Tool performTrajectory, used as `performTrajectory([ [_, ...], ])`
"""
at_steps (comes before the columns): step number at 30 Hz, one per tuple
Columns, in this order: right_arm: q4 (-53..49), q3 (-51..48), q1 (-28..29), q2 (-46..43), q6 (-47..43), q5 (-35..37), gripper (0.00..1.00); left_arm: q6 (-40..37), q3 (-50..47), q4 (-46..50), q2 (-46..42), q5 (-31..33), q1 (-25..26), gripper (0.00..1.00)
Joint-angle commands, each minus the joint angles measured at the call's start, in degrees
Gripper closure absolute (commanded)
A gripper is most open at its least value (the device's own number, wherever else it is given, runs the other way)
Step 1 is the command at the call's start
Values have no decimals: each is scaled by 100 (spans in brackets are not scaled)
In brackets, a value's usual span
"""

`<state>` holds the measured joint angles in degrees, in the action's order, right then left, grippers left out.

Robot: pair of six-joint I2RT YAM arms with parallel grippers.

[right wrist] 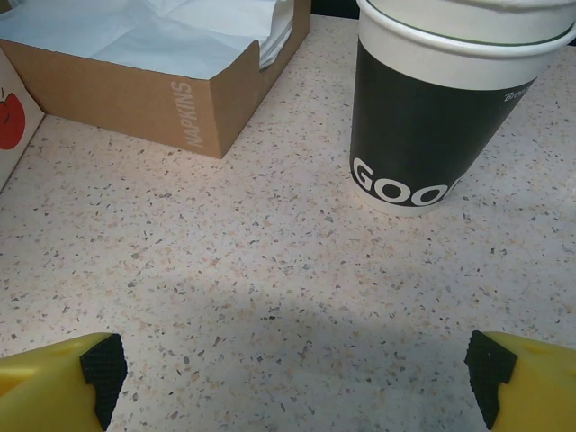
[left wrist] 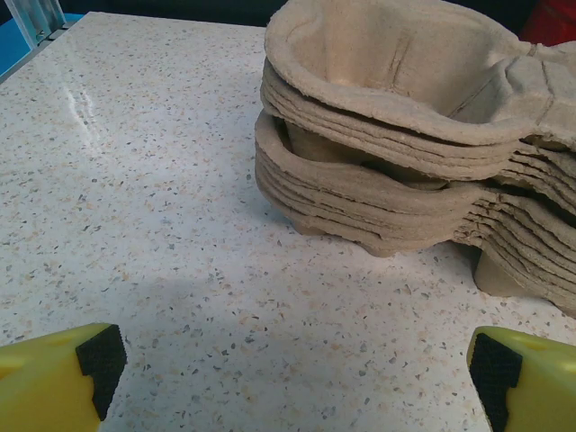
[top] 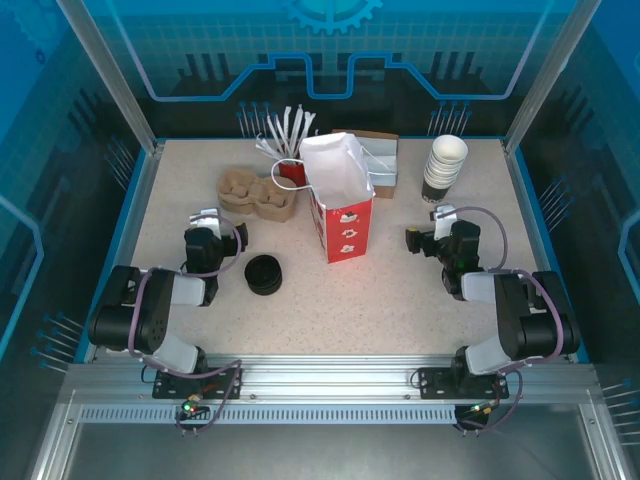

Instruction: Pack the takeout coffee

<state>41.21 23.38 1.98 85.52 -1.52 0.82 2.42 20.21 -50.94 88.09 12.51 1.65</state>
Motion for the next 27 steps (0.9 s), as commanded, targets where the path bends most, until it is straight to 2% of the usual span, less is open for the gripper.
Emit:
performTrajectory([
  [1, 177, 141, 68, 69, 55, -86, 0, -139, 128, -204, 55, -144, -31, 1],
  [24, 186, 140, 48, 62, 81, -112, 0, -141, 128, -216, 52, -145, -27, 1],
  [27, -192, 302, 15, -85, 99, -147, 0, -164, 164, 221, -384, -193, -16, 1],
])
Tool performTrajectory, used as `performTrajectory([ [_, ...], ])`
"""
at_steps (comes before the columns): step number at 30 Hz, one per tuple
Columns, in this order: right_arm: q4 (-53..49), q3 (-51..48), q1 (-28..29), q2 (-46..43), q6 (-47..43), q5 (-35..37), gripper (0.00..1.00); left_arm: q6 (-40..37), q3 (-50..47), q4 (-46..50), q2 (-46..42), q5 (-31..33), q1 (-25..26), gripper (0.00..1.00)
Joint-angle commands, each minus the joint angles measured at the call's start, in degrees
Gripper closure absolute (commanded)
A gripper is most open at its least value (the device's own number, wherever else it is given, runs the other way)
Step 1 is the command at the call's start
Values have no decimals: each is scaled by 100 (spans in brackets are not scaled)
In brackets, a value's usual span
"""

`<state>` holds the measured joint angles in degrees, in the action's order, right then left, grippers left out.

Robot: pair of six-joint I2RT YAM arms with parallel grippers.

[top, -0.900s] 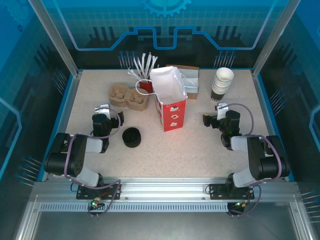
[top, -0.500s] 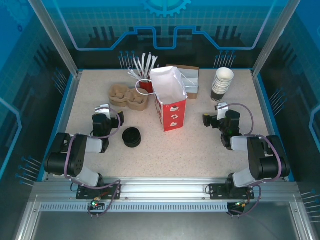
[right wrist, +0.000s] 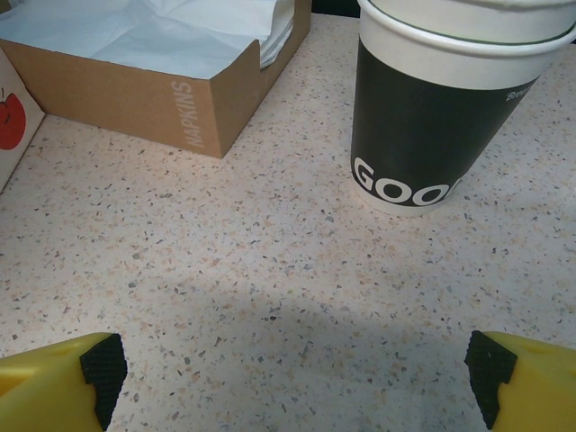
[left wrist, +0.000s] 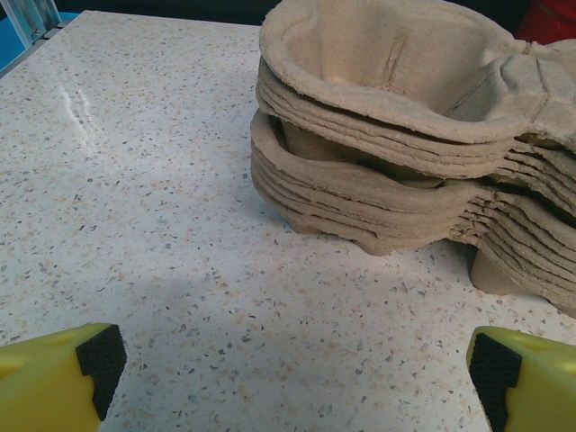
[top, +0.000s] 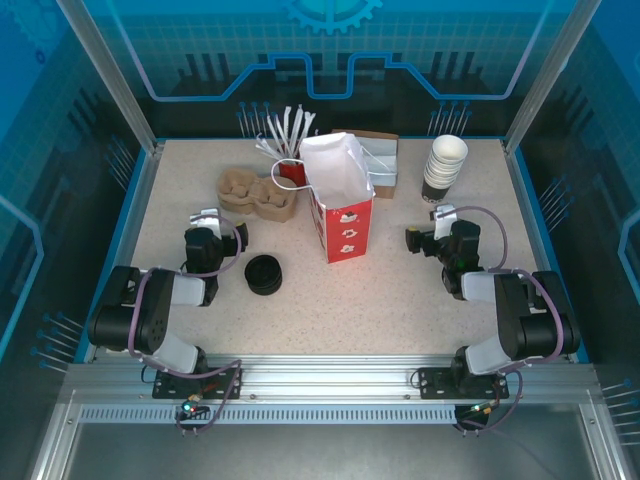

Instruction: Pack the takeout coffee

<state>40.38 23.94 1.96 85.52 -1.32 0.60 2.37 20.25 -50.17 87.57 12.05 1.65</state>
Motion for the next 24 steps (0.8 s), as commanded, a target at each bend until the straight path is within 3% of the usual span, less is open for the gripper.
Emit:
performTrajectory([
  [1, -277, 287, 8, -194, 108, -114, 0, -135, 239, 540, -599, -85, -16, 1],
  [6, -1535, 583, -56, -921, 223, -7, 0, 74, 684, 2253, -1949, 212, -16, 1],
  [10, -2447, 703, -119, -1981, 595, 223, 0, 384, 1358, 3819, -2989, 255, 15, 1],
  [15, -4866, 1807, -211, -2856, 1650, 536, 0, 1238, 2631, 5950, -3653, 430, 48, 1],
  [19, -6806, 3321, -380, -2686, 2410, 323, 0, 1794, 3979, 7914, -3569, 195, 46, 1],
  [24, -8211, 4890, -467, -1929, 2543, -87, 0, 2223, 4395, 8551, -3741, -463, 46, 1],
])
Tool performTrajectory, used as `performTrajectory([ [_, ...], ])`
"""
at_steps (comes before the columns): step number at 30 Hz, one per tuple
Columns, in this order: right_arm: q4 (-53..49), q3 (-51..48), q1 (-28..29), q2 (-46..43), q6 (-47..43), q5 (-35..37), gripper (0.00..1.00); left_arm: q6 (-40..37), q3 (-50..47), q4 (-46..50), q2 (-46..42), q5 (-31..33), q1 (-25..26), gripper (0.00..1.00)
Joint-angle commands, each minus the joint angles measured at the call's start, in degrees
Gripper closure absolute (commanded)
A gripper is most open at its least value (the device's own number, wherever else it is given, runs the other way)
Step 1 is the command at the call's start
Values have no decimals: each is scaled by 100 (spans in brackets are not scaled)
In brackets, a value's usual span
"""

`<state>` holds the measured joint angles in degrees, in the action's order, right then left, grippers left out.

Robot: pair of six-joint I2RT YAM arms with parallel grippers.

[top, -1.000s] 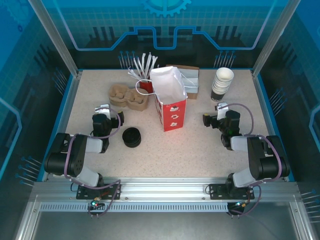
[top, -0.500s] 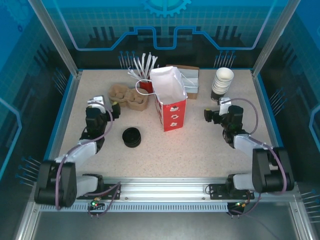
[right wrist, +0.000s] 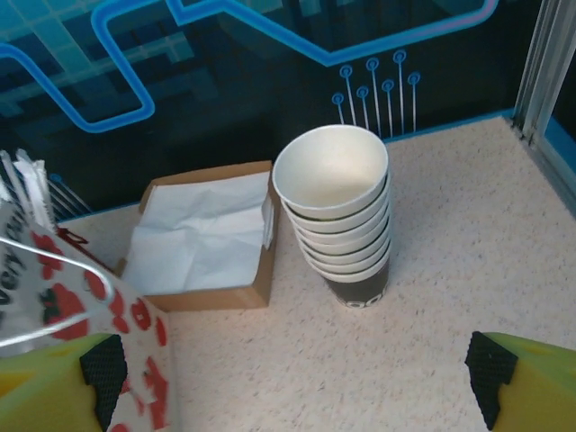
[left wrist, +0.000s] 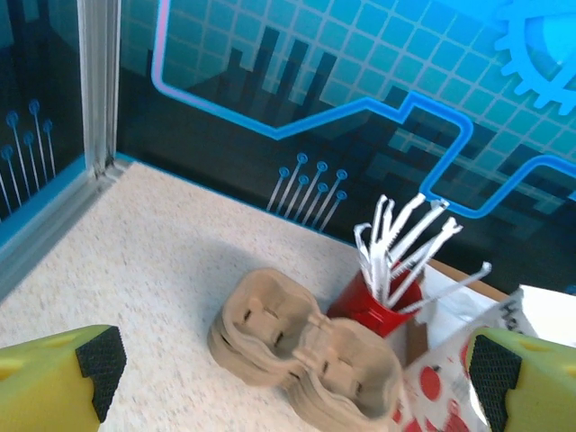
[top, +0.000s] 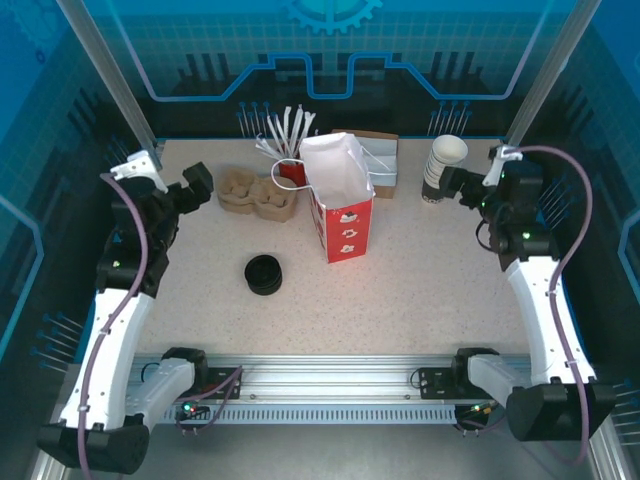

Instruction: Pack the takeout coffee

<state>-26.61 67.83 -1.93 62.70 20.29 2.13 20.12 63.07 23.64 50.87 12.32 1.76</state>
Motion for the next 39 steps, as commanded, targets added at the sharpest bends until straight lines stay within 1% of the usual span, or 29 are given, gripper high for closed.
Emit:
performTrajectory([
  [1, -1710, 798, -88, 541, 422, -219, 1, 494, 133, 1233, -106, -651, 34, 1],
  [3, -1942, 1278, -103, 868, 488, -140, 3, 561, 199, 1407, -123, -926, 34, 1],
  [7, -2408, 2225, -165, 1659, 614, 104, 9, 391, 352, 1754, -87, -1419, 35, 1],
  [12, -2941, 3439, -235, 2684, 679, 318, 17, 224, 373, 2063, -134, -1568, 34, 1],
  [14, -3012, 3752, -261, 2976, 691, 362, 17, 176, 360, 2126, -145, -1620, 35, 1],
  [17, -3066, 4143, -298, 3387, 668, 371, 21, 151, 339, 2167, -146, -1678, 35, 1],
  [19, -3161, 4446, -316, 3675, 592, 349, 30, 205, 319, 2171, -130, -1745, 35, 1],
  [22, -3125, 4697, -321, 3938, 502, 381, 35, 309, 364, 2194, -48, -1878, 35, 1],
  [28, -3122, 5056, -362, 4429, 477, 358, 40, 465, 322, 2132, -38, -1914, 34, 1],
  [32, -3174, 5304, -369, 4726, 391, 420, 44, 485, 261, 2084, -34, -2055, 34, 1],
  [39, -3201, 5412, -389, 5078, 308, 488, 51, 515, 163, 2075, -55, -2075, 35, 1],
])
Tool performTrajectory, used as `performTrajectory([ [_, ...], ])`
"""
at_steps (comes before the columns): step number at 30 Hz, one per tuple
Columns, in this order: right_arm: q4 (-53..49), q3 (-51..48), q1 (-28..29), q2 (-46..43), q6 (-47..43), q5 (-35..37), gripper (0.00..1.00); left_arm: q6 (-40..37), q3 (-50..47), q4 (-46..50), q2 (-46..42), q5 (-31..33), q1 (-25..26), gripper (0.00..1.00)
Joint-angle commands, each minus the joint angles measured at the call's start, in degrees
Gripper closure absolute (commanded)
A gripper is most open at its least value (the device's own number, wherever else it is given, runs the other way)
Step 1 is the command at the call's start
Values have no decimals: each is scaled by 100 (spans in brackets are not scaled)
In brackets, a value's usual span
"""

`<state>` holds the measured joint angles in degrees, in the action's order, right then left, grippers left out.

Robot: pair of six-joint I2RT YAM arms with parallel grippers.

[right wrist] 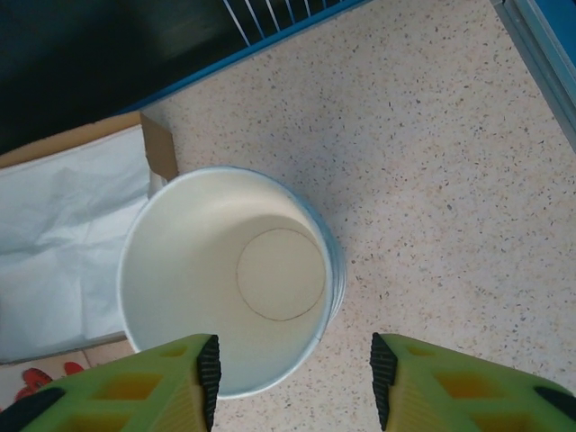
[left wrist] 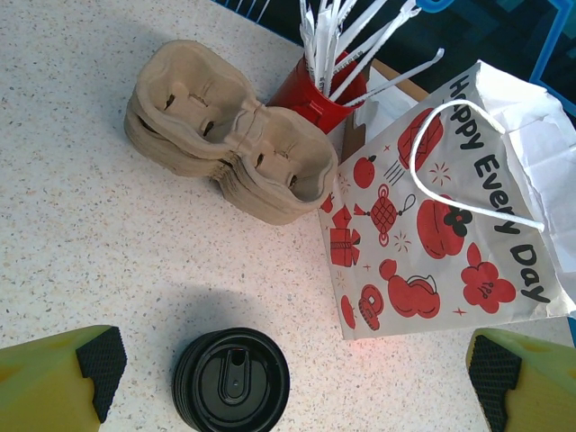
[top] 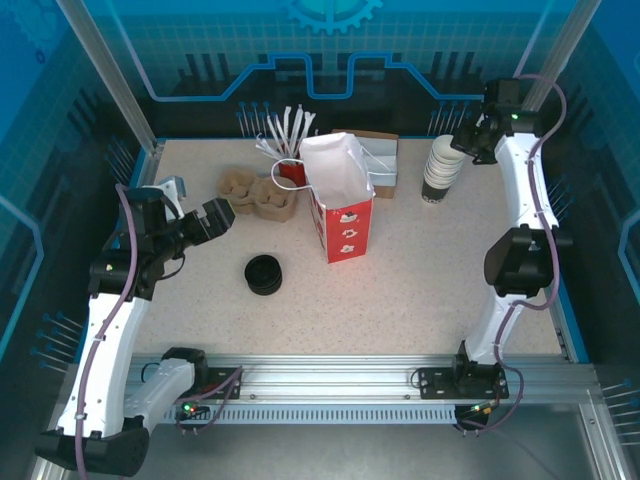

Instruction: Pack the takeout coffee

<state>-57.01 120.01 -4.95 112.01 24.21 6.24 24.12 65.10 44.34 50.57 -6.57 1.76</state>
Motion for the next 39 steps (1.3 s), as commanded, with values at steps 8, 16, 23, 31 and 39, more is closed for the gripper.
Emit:
performTrajectory([
  [8, -126, 189, -103, 379, -110, 17, 60, 172, -155, -30, -46, -248, 35, 1],
  [16, -100, 155, -102, 436, -142, 47, 66, 234, -225, -57, -73, -286, 35, 1],
  [23, -116, 172, -107, 512, -174, 75, 72, 256, -235, -70, -92, -328, 35, 1],
  [31, -152, 269, -119, 520, -200, 50, 87, 283, -233, -98, -71, -414, 34, 1],
  [39, -230, 291, -118, 264, -221, -1, 98, 302, -139, -77, -67, -518, 35, 1],
])
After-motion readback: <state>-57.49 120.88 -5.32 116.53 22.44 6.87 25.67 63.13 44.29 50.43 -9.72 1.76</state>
